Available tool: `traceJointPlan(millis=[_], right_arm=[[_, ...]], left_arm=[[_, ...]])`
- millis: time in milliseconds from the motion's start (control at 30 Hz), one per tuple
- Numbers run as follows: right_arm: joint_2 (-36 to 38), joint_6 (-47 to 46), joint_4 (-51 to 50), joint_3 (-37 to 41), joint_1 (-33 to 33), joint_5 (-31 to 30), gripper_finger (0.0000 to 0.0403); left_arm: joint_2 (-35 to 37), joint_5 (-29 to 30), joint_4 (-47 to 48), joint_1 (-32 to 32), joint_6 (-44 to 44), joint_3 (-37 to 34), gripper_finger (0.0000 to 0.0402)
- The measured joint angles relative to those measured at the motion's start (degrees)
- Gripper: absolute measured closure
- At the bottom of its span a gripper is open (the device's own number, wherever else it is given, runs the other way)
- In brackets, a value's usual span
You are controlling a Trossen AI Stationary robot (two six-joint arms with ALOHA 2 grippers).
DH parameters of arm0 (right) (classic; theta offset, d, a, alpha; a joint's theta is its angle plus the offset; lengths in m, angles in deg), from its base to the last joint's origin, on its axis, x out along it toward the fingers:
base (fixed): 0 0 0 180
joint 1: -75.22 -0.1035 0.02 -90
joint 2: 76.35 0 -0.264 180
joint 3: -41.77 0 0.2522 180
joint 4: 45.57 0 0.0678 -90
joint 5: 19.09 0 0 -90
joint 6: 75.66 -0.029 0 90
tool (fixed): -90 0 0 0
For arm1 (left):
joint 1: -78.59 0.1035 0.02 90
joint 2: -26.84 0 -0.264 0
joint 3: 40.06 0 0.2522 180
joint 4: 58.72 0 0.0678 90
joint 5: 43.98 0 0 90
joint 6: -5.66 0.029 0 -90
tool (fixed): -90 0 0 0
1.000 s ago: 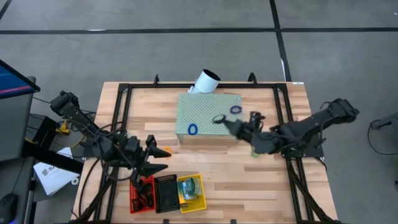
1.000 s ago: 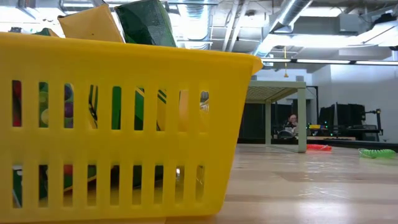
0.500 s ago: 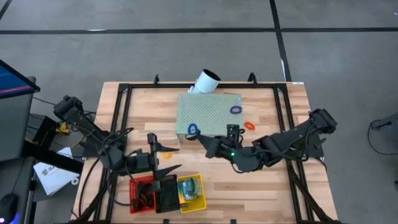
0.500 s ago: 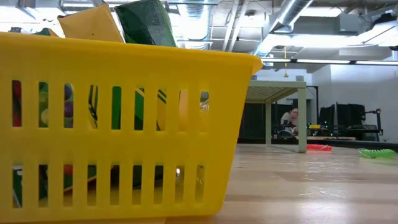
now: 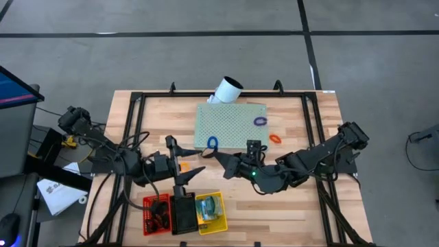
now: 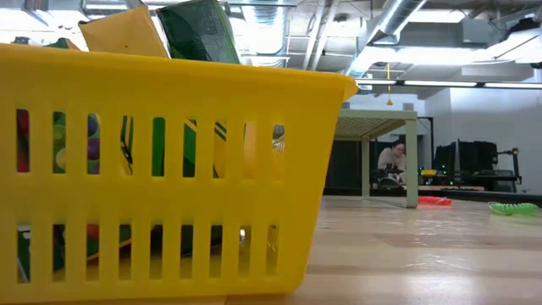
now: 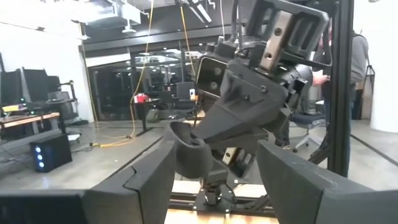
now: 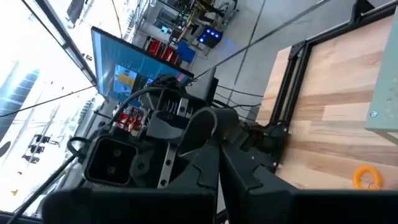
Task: Pick & Place Office Desk Supplies
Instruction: Put the black rubber band into the red bin
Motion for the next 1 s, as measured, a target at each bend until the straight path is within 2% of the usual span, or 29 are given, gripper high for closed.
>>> traceJointPlan(millis=[167, 300, 767, 1000], right_arm=[[0.0, 0.0, 0.0, 0.0, 0.0, 0.0, 0.0403], [0.0, 0.4, 0.0, 0.0, 0.0, -0.3, 0.0403], [0.0, 0.6, 0.0, 0.0, 0.3, -0.5, 0.0403], [0.0, 0.6, 0.1, 0.0, 0.3, -0.7, 0.0396]], left_arm=[[0.0, -0.5, 0.1, 1.1, -1.7, 0.0, 0.02], [0.0, -0.6, 0.1, 1.5, -1.9, 0.0, 0.0226], [0.0, -2.5, 2.3, 3.6, -11.2, 0.0, 0.0392], [0.0, -1.5, 2.7, 1.9, -12.3, 0.0, 0.0398]])
